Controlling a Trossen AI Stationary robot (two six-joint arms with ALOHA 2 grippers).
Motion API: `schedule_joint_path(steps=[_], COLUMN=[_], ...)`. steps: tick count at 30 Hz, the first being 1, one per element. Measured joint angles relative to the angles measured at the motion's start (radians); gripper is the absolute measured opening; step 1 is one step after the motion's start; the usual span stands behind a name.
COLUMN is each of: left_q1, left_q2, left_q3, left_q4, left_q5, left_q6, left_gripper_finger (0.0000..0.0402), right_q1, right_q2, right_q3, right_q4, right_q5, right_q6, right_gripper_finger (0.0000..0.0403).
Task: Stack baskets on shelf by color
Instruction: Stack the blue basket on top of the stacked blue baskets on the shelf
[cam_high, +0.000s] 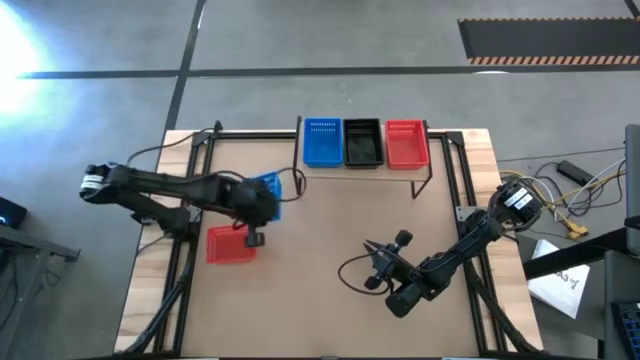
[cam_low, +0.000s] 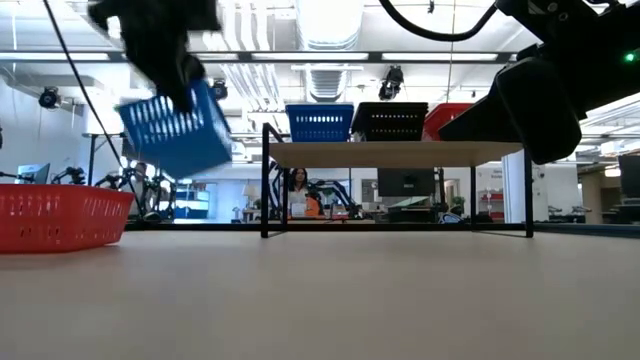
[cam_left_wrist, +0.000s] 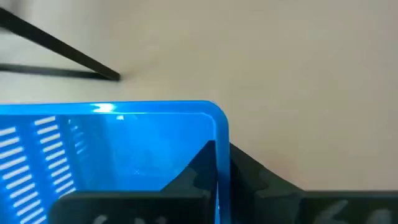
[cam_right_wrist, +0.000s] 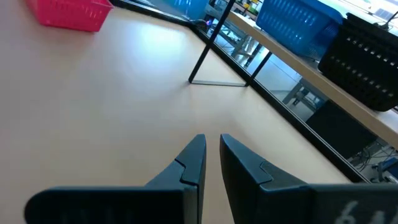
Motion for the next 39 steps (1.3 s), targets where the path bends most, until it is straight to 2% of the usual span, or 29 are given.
schedule_joint_path(steps=[3, 8, 14, 18, 28, 39], left_q1=[-0.02, -0.007, 0.057, 0.116, 0.327, 0.347], left_q2=[-0.052, -0.08, 0.022, 0.111, 0.283, 0.312], left_q3=[0.097, 0.229, 0.314, 0.316, 0.315, 0.315], left_q4=[-0.042, 0.092, 0.381, 0.561, 0.612, 0.603], left_q5=[-0.027, -0.083, -0.084, -0.085, -0.083, -0.058], left_q6=[-0.021, 0.039, 0.291, 0.374, 0.436, 0.46], left_gripper_finger=[0.0001, 0.0, 0.0, 0.0, 0.0, 0.0], right_q1=[0.0, 0.0, -0.002, -0.002, -0.002, -0.002], right_q2=[0.0, 0.0, 0.0, 0.0, 0.0, 0.0], right_q3=[0.0, 0.0, 0.0, 0.0, 0.0, 0.001], right_q4=[0.002, 0.002, 0.006, 0.011, 0.026, 0.028], right_q5=[0.0, 0.0, 0.001, 0.001, 0.001, 0.001], right_q6=[-0.001, -0.001, -0.001, -0.001, -0.001, -0.001], right_gripper_finger=[0.0038, 0.0038, 0.0038, 0.0038, 0.0038, 0.0038])
